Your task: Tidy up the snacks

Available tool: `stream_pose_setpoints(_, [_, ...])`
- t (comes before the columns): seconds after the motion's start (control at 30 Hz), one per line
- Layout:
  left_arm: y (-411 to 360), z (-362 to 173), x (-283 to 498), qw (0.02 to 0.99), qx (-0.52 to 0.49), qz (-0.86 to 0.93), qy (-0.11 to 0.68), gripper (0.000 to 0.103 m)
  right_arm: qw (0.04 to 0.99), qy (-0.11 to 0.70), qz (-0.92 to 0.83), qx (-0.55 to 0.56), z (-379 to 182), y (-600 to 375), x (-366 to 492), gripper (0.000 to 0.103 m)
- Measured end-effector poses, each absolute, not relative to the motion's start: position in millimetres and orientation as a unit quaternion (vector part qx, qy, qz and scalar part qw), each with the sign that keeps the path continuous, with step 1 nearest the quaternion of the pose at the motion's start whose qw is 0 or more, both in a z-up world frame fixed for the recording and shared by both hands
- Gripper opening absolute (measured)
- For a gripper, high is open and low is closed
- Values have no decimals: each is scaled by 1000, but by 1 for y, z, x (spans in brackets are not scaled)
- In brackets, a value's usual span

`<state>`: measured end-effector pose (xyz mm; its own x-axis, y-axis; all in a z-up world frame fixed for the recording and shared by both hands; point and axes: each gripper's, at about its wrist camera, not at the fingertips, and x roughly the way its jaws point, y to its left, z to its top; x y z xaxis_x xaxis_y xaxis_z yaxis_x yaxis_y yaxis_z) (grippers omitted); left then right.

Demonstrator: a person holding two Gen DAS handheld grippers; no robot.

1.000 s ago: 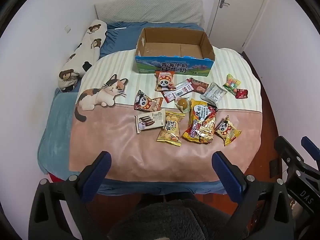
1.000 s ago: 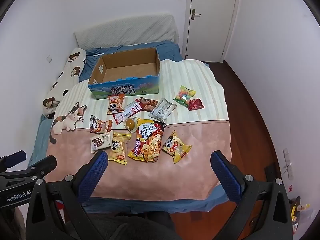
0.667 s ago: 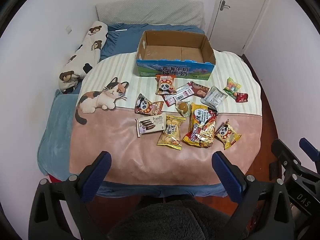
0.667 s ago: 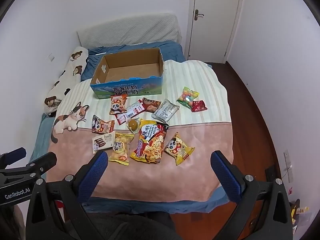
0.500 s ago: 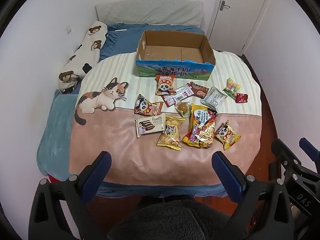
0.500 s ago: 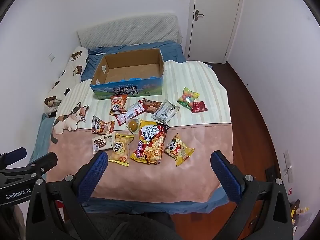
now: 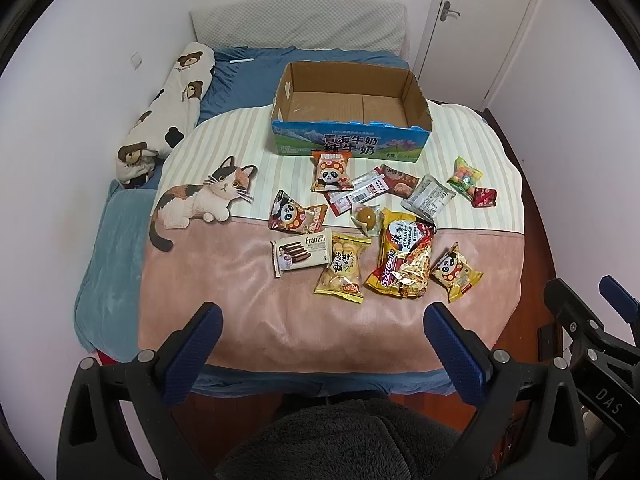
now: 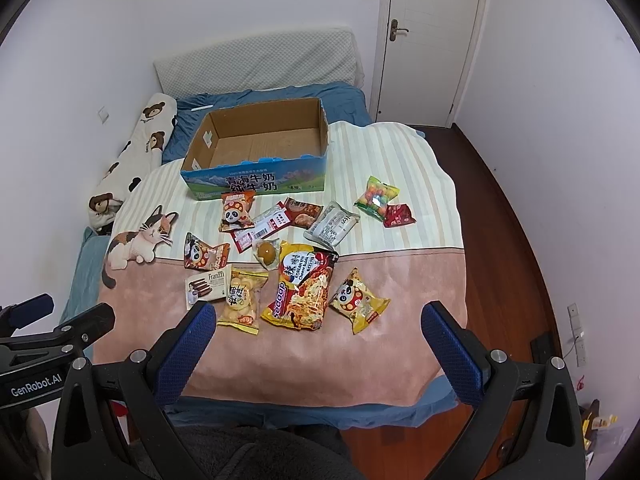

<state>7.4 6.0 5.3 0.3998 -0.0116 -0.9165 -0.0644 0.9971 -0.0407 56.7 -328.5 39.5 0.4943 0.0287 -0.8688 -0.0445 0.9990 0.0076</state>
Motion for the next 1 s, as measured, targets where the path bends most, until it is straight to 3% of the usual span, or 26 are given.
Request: stream_pose_setpoints(1.0, [4, 9, 4, 837, -34, 3, 546, 103, 868, 496, 19, -7, 40, -330, 48, 103])
